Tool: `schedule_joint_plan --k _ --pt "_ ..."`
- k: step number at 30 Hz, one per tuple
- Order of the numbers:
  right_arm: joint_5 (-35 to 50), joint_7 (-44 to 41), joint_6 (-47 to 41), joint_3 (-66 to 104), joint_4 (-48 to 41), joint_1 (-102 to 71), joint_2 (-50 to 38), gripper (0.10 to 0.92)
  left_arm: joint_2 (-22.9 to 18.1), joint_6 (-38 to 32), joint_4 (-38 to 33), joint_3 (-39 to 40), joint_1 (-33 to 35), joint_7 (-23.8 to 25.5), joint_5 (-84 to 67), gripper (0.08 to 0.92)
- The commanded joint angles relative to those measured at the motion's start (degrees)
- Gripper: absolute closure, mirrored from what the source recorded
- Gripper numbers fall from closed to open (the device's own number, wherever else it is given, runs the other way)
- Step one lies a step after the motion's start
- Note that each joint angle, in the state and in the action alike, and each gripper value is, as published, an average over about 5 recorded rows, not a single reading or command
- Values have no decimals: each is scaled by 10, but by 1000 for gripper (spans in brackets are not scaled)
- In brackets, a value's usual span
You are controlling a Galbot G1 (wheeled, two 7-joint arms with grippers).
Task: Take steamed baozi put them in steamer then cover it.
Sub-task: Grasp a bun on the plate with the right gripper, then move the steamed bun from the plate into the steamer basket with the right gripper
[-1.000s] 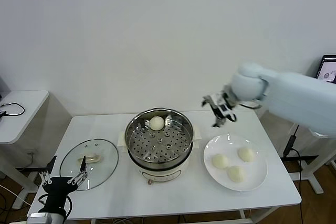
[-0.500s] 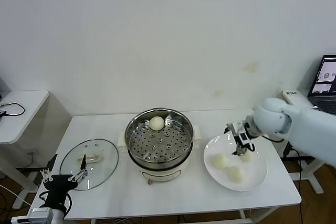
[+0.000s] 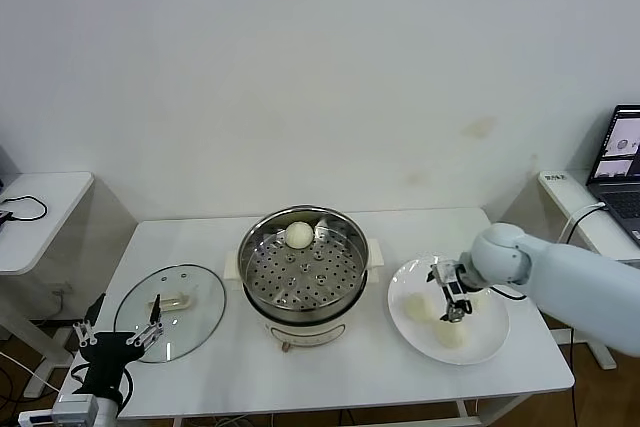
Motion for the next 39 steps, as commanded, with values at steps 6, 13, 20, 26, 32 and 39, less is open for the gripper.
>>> schedule_joint_plan --k 6,13,20,26,32,39 --pt "-20 -1 12 42 -97 -62 87 202 0 1 3 -2 -1 0 1 177" --pt "-24 -5 8 39 -103 -60 95 219 -1 1 7 -1 -4 1 1 177" --pt "-23 -15 6 39 -101 -50 92 295 -1 1 10 0 -7 1 0 177" --pt "-16 -26 7 37 -91 -29 81 361 -1 1 11 0 -7 1 -1 177" --pt "20 -49 5 24 -57 30 46 388 -2 1 8 0 -6 1 0 177" --pt "61 -67 0 -24 -9 130 -8 389 0 2 2 2 -6 1 -1 177"
